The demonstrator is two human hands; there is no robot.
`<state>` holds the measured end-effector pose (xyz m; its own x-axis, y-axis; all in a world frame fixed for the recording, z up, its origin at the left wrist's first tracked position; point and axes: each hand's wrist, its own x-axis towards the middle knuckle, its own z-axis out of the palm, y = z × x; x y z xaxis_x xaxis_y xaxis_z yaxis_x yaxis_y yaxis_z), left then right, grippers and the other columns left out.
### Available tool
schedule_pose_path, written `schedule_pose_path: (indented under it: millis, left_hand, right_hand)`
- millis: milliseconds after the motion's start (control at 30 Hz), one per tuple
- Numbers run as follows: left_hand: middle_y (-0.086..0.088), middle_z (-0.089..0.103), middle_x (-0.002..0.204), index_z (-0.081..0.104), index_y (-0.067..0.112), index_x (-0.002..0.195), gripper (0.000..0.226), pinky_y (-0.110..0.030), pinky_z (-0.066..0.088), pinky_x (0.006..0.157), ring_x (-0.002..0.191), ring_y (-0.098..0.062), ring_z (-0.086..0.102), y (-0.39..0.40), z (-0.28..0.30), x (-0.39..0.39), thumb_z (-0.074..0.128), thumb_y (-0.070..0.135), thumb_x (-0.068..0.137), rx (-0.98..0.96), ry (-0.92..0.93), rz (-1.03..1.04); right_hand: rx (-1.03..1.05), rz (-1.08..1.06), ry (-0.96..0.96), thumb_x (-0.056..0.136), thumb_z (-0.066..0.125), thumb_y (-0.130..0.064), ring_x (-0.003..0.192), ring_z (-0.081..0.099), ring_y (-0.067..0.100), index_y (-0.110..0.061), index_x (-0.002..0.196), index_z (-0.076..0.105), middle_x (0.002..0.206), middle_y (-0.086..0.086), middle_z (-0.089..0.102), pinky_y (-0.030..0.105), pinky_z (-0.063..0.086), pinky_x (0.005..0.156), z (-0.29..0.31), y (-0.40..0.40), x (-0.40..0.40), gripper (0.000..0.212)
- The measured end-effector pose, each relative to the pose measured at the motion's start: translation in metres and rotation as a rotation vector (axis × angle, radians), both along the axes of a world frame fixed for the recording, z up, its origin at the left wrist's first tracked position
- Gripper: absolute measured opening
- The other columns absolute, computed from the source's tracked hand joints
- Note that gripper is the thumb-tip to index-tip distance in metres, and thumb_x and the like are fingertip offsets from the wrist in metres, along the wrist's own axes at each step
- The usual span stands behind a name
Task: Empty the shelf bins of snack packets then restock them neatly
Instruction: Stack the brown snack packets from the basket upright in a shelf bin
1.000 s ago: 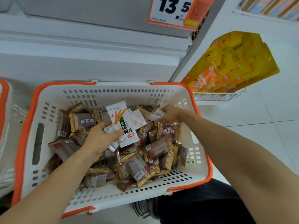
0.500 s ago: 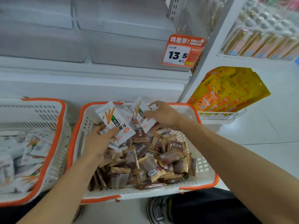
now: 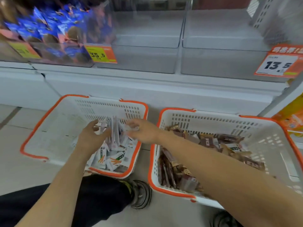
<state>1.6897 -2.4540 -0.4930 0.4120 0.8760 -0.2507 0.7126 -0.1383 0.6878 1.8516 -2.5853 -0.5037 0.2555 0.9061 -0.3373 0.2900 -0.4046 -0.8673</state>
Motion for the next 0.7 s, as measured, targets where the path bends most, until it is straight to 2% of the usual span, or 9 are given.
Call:
schedule_pose_path:
  millis: [67,167,267,367,433,500,567,633,700]
  left_hand:
    - [-0.006,0.059,0.132,0.048,0.019,0.144,0.063,-0.042,0.049,0.098,0.115,-0.027,0.059,-0.002,-0.007,0.001,0.072,0.038,0.090,0.006,0.010,-0.013]
    - [0.004,0.065,0.112,0.063,0.017,0.124,0.032,-0.033,0.048,0.085,0.098,-0.017,0.064,-0.027,-0.012,0.025,0.067,0.027,0.094,0.062,-0.069,-0.079]
    - [0.009,0.069,0.093,0.067,0.025,0.101,0.008,-0.030,0.055,0.078,0.084,-0.009,0.067,-0.070,-0.021,0.056,0.066,0.028,0.094,0.024,-0.126,-0.265]
    - [0.015,0.066,0.092,0.066,0.027,0.101,0.007,-0.018,0.049,0.073,0.083,-0.001,0.062,-0.117,-0.028,0.087,0.065,0.030,0.095,-0.019,-0.077,-0.570]
    - [0.014,0.064,0.099,0.065,0.025,0.110,0.015,-0.016,0.048,0.077,0.090,-0.003,0.061,-0.146,-0.035,0.107,0.064,0.032,0.096,-0.058,-0.019,-0.762]
    - [0.009,0.060,0.110,0.062,0.024,0.123,0.031,-0.024,0.048,0.090,0.103,-0.011,0.058,-0.169,-0.045,0.122,0.064,0.037,0.095,-0.062,0.058,-0.903]
    - [0.002,0.053,0.132,0.053,0.026,0.137,0.053,-0.036,0.042,0.105,0.124,-0.018,0.049,-0.186,-0.061,0.133,0.066,0.048,0.091,-0.004,0.171,-1.064]
    - [0.001,0.035,0.156,0.040,0.030,0.150,0.074,-0.046,0.031,0.116,0.143,-0.022,0.030,-0.198,-0.081,0.138,0.064,0.059,0.087,0.000,0.314,-1.203]
    - [0.002,0.027,0.161,0.033,0.031,0.154,0.082,-0.050,0.029,0.117,0.146,-0.025,0.027,-0.206,-0.101,0.138,0.059,0.066,0.086,0.009,0.465,-1.271]
  right_hand:
    - [0.018,-0.028,-0.137,0.101,0.059,-0.029,0.117,0.058,0.015,-0.021,0.134,0.058,0.136,-0.003,0.058,0.029,0.046,0.100,-0.013,-0.025,0.015,0.034]
    - [-0.013,-0.172,-0.220,0.099,0.062,-0.024,0.100,0.062,0.012,-0.025,0.114,0.064,0.111,-0.007,0.065,0.032,0.053,0.092,-0.033,-0.080,0.060,0.015]
    - [-0.271,-0.257,-0.391,0.095,0.067,-0.023,0.098,0.062,0.019,-0.023,0.106,0.063,0.108,0.002,0.068,0.033,0.051,0.089,-0.047,-0.136,0.116,0.012]
    - [-0.508,-0.202,-0.412,0.087,0.077,-0.035,0.112,0.059,0.019,-0.018,0.114,0.064,0.119,-0.003,0.062,0.030,0.046,0.093,-0.063,-0.179,0.143,0.034]
    - [-0.612,-0.126,-0.336,0.075,0.083,-0.053,0.126,0.053,0.021,-0.022,0.133,0.057,0.131,-0.009,0.052,0.037,0.045,0.106,-0.075,-0.196,0.139,0.070]
    - [-0.631,-0.079,-0.279,0.058,0.084,-0.070,0.136,0.046,0.025,-0.032,0.150,0.039,0.153,-0.005,0.043,0.043,0.040,0.113,-0.095,-0.205,0.130,0.109]
    - [-0.621,-0.038,-0.264,0.056,0.088,-0.065,0.141,0.039,0.029,-0.039,0.156,0.026,0.160,-0.001,0.033,0.046,0.036,0.116,-0.112,-0.207,0.118,0.120]
    - [-0.656,0.044,-0.344,0.057,0.089,-0.059,0.145,0.030,0.035,-0.043,0.156,0.018,0.162,0.004,0.026,0.058,0.030,0.117,-0.121,-0.205,0.108,0.123]
    - [-0.714,0.143,-0.452,0.058,0.087,-0.061,0.148,0.022,0.040,-0.042,0.157,0.014,0.162,0.008,0.022,0.070,0.019,0.116,-0.128,-0.206,0.102,0.125]
